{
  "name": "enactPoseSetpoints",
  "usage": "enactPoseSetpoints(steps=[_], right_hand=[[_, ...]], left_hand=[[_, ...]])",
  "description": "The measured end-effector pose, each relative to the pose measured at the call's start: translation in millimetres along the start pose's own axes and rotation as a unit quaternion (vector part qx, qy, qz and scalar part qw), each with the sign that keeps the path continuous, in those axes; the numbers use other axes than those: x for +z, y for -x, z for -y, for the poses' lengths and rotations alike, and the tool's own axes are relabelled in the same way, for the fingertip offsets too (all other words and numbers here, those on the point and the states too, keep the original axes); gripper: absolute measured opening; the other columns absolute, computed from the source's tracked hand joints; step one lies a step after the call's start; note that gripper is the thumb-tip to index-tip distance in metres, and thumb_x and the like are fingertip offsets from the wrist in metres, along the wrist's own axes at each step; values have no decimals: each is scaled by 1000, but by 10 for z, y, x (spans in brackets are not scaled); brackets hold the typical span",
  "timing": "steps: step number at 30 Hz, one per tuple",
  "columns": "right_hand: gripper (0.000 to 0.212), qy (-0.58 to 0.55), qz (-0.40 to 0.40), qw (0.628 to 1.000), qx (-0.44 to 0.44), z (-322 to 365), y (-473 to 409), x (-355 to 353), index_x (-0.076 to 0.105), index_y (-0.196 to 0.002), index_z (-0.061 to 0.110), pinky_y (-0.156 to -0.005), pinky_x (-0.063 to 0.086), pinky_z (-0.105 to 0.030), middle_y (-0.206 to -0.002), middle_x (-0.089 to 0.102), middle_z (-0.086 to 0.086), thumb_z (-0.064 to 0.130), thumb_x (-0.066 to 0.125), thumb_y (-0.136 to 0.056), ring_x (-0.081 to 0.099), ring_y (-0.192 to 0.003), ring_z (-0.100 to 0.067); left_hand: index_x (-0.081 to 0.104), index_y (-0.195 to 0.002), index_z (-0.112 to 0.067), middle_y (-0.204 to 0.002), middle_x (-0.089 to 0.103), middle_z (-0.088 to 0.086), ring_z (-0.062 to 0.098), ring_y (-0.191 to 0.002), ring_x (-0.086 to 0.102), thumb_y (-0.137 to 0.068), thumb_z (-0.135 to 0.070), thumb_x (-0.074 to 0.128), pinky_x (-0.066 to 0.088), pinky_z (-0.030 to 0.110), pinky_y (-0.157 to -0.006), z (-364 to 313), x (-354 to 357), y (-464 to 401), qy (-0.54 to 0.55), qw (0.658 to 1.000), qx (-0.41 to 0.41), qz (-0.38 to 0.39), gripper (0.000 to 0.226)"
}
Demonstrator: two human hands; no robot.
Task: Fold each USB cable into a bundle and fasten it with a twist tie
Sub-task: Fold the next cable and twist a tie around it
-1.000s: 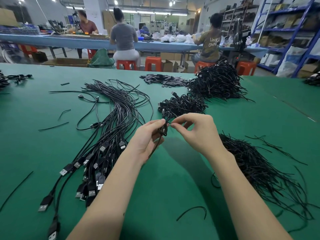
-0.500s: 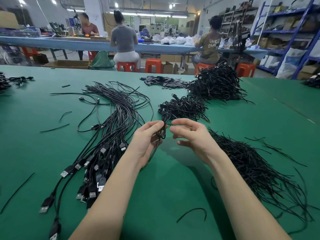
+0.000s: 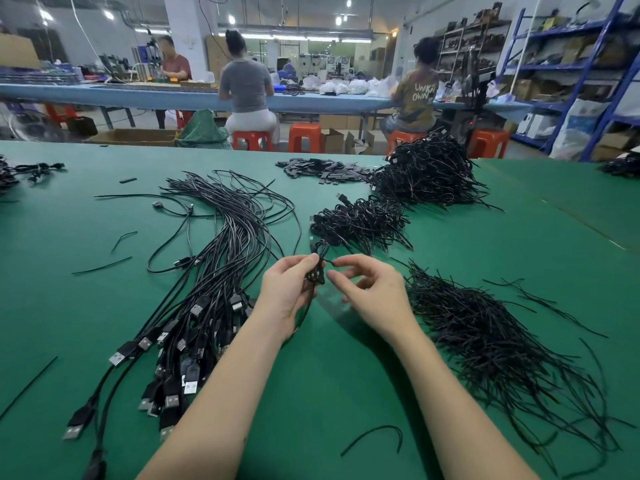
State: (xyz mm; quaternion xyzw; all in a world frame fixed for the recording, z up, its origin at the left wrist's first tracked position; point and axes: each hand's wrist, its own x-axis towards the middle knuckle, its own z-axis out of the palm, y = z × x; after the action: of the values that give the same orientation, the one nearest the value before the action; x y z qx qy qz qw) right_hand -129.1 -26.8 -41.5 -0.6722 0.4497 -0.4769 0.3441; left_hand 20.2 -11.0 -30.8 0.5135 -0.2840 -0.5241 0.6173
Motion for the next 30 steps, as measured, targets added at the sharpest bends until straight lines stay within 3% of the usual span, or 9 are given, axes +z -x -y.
enactPoseSetpoints(steps=[4, 9, 11, 13, 16, 18, 22, 25, 30], right_hand=[[11, 36, -27, 998, 40, -114, -7, 57, 74, -88, 29, -73, 59, -36, -75, 74, 4, 39, 71, -91, 69, -64, -22], [22, 43, -26, 996, 69, -124, -44, 41, 72, -76, 23, -73, 58, -38, -68, 73, 7, 33, 65, -94, 66, -60, -14], [23, 47, -6, 996, 77, -127, -47, 42, 72, -76, 22, -71, 55, -33, -68, 73, 8, 32, 64, -95, 64, -59, -10], [24, 41, 3, 996, 84, -131, -46, 33, 73, -76, 22, -65, 50, -26, -68, 73, 9, 32, 63, -96, 63, -57, -5], [24, 30, 8, 995, 90, -137, -46, 21, 73, -76, 22, -63, 47, -23, -66, 73, 9, 31, 63, -96, 61, -54, -1], [24, 33, 10, 995, 90, -138, -52, 12, 73, -75, 22, -63, 47, -22, -66, 73, 9, 30, 63, -95, 61, -54, -2], [23, 57, 12, 994, 89, -125, -61, 14, 73, -73, 23, -63, 49, -23, -65, 73, 9, 28, 63, -93, 61, -54, -4], [22, 85, 9, 993, 82, -108, -62, 4, 75, -75, 21, -69, 52, -27, -67, 73, 7, 29, 64, -93, 67, -62, -11], [23, 118, 14, 990, 79, -73, -26, -5, 75, -77, 23, -71, 51, -26, -68, 73, 7, 36, 66, -93, 69, -71, -11]], left_hand=[[57, -88, -17, -84, 68, 7, 14, -68, 61, -90, -14, 72, 54, 24, -62, -66, 229, -232, -15, 997, 50, -58, 15], [57, -83, -18, -85, 65, 5, 14, -68, 61, -90, -15, 70, 57, 25, -69, -372, 715, -783, -97, 989, 95, -55, 16], [63, -90, -15, -84, 64, 2, 15, -72, 62, -92, -16, 68, 57, 31, -88, -454, 898, -985, -123, 989, 80, -23, 6], [66, -111, -10, -82, 60, 0, 19, -87, 64, -96, -17, 63, 50, 35, -103, -478, 1011, -1110, -158, 986, 41, 8, 17], [64, -125, -8, -113, 68, 9, 24, -114, 63, -100, -18, 54, 47, 36, -107, -439, 1029, -1202, -246, 968, 36, 32, 29], [68, -117, -12, -132, 65, 9, 25, -112, 64, -99, -20, 53, 49, 35, -103, -399, 999, -1162, -282, 956, 78, 21, 25], [73, -105, -14, -104, 74, 7, 26, -102, 67, -95, -21, 58, 52, 39, -98, -299, 803, -874, -314, 933, 176, -18, 19], [69, -94, -16, -93, 73, 6, 27, -95, 69, -93, -23, 62, 54, 46, -92, -134, 574, -515, -272, 946, 177, -10, 10], [68, -79, -18, -76, 73, -4, 15, -81, 70, -90, -39, 58, 57, 46, -84, 262, 169, 45, -257, 951, 174, -12, 26]])
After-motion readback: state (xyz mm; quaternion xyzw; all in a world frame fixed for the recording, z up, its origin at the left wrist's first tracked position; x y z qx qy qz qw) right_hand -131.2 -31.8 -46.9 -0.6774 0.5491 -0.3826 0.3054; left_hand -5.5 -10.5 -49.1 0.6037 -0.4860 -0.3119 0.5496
